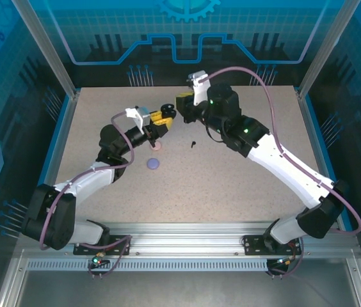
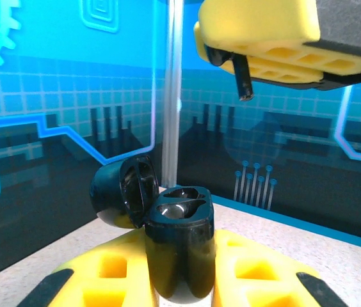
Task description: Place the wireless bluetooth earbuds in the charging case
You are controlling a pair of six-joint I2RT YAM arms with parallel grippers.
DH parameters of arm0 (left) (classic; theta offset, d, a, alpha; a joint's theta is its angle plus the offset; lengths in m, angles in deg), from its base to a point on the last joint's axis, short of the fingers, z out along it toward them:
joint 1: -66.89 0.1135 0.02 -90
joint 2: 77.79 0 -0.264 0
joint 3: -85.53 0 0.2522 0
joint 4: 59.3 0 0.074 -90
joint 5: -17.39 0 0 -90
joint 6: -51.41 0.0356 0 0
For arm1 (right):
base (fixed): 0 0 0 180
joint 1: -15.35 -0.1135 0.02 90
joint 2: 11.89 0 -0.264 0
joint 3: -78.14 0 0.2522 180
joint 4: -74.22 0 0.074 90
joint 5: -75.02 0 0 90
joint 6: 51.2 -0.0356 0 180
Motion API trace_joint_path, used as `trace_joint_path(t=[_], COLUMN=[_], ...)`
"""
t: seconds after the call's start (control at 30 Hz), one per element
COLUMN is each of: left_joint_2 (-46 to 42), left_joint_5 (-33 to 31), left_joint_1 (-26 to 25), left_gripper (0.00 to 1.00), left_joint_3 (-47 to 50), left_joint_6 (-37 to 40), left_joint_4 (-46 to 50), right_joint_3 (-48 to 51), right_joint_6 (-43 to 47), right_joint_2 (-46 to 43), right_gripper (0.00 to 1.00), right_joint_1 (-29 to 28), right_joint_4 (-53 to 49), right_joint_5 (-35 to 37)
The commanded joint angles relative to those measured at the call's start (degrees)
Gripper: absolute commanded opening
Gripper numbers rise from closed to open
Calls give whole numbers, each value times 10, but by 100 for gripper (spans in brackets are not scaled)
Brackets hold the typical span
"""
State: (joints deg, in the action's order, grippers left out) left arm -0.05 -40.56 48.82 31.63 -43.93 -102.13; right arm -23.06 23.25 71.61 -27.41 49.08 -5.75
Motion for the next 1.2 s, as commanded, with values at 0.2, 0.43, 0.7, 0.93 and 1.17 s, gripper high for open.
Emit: trace_joint_path(t=[0.2,0.43,0.7,0.93,1.17], left_joint_2=[-5,-7,-12,-14,-23], left_joint_5=[63,66,59,57,62], left_joint_1=[-17,-22,-24,-28,-33], left_gripper=[0,0,0,0,0], left_joint_3=[-31,-30,-25,-19,-21], left_joint_6=[19,29,43,59,65], left_joint_4=[11,14,-6,-28,-27], right_joint_3=[95,115,141,150,147], right_joint_6=[33,27,19,13,13], right_joint_2=[-49,-51,-69,-69,-58], right_gripper=[17,17,16,16,16], right_joint_1=[-6,-14,-21,-27,-28], right_joint_4=[129,149,162,172,172], right_joint_5=[-37,-40,-40,-39,-38])
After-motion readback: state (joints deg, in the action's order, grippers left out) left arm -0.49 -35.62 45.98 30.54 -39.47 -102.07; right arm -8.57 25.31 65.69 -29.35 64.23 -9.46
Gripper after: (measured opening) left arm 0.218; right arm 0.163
